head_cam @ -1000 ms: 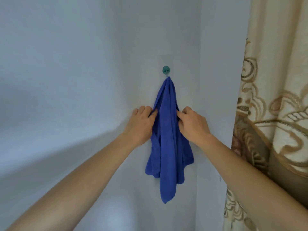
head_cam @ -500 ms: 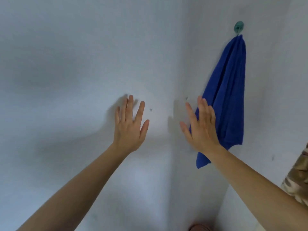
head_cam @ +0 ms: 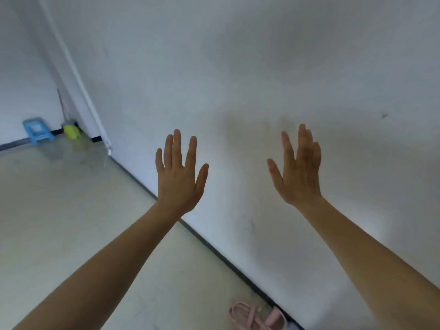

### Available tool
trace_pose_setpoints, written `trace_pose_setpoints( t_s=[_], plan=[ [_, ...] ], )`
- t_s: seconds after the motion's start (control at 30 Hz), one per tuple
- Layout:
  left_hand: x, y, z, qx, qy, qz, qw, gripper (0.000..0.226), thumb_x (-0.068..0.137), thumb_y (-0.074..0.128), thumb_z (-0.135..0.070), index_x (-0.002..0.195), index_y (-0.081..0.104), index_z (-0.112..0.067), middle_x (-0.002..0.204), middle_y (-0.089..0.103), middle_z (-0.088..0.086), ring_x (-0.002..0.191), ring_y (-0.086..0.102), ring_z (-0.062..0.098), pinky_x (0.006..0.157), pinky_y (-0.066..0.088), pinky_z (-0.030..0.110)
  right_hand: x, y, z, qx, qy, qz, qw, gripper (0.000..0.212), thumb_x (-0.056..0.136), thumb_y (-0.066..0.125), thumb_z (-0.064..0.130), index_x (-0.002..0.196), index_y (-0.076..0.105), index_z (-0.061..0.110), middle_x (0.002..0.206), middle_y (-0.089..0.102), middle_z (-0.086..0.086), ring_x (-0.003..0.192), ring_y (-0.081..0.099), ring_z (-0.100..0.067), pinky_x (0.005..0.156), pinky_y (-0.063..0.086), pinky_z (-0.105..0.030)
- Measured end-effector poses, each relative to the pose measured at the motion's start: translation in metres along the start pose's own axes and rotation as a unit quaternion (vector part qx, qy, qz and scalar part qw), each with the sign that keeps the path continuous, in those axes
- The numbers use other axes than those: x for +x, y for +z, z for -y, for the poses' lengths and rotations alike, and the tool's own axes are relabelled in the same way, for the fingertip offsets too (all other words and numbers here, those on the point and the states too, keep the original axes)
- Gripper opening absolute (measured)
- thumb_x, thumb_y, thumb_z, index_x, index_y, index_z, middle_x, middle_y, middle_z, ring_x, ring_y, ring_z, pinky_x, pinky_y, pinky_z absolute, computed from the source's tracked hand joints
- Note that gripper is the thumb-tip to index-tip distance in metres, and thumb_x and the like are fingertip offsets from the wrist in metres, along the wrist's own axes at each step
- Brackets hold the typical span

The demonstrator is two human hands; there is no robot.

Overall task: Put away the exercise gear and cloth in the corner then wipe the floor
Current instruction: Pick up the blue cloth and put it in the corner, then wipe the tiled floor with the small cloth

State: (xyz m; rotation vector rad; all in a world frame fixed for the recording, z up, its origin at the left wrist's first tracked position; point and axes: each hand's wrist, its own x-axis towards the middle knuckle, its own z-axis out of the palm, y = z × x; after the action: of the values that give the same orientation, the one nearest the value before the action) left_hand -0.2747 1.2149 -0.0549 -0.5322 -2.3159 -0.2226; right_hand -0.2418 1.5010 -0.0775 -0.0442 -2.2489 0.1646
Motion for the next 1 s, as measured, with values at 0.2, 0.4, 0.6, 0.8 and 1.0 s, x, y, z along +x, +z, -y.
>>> trace_pose_setpoints(
  t_s=[0.2,0.4,0.6,0.8,1.0],
  plan=[
    [-0.063,-0.076,0.136,0.114,-0.093,-0.004,0.989,0.066,0.103,0.03,-0.049,0.157,0.02,-0.013,0.163,0.01,0.023,0.151,0.007,0.039,0.117,0.019,0.06,0.002,0.054,0.175,0.119,-0.087,0.042,0.988,0.069,0.102,0.042,0.047,0.159,0.018,0.014,0.165,0.003,-0.019,0.153,0.005,-0.034,0.121,0.011,-0.054],
    [-0.124,-0.141,0.29,0.182,-0.181,-0.03,0.966,0.065,0.102,0.03,-0.048,0.156,0.025,-0.011,0.161,0.015,0.024,0.15,0.013,0.041,0.115,0.021,0.062,0.029,0.102,0.359,0.181,-0.181,0.026,0.966,0.066,0.102,0.042,0.046,0.156,0.027,0.012,0.164,0.013,-0.021,0.152,0.014,-0.036,0.12,0.016,-0.053],
    [-0.182,-0.195,0.442,0.236,-0.238,-0.022,0.942,0.065,0.101,0.033,-0.046,0.153,0.03,-0.008,0.16,0.019,0.026,0.148,0.018,0.043,0.113,0.024,0.064,0.046,0.161,0.552,0.226,-0.225,0.046,0.947,0.065,0.101,0.044,0.045,0.155,0.03,0.012,0.162,0.018,-0.021,0.149,0.021,-0.036,0.119,0.02,-0.054],
    [-0.19,-0.202,0.562,0.256,-0.271,-0.01,0.928,0.064,0.102,0.032,-0.046,0.152,0.032,-0.007,0.159,0.02,0.026,0.147,0.019,0.043,0.112,0.025,0.063,0.061,0.214,0.677,0.243,-0.302,0.07,0.919,0.064,0.101,0.043,0.047,0.155,0.032,0.013,0.162,0.019,-0.02,0.149,0.024,-0.035,0.119,0.019,-0.052],
    [-0.18,-0.139,0.67,0.23,-0.306,-0.016,0.924,0.063,0.101,0.031,-0.047,0.152,0.032,-0.009,0.16,0.021,0.024,0.148,0.019,0.041,0.112,0.027,0.061,0.105,0.32,0.75,0.263,-0.283,0.081,0.919,0.065,0.101,0.042,0.048,0.155,0.031,0.014,0.162,0.02,-0.02,0.148,0.025,-0.033,0.119,0.019,-0.051]
  ],
)
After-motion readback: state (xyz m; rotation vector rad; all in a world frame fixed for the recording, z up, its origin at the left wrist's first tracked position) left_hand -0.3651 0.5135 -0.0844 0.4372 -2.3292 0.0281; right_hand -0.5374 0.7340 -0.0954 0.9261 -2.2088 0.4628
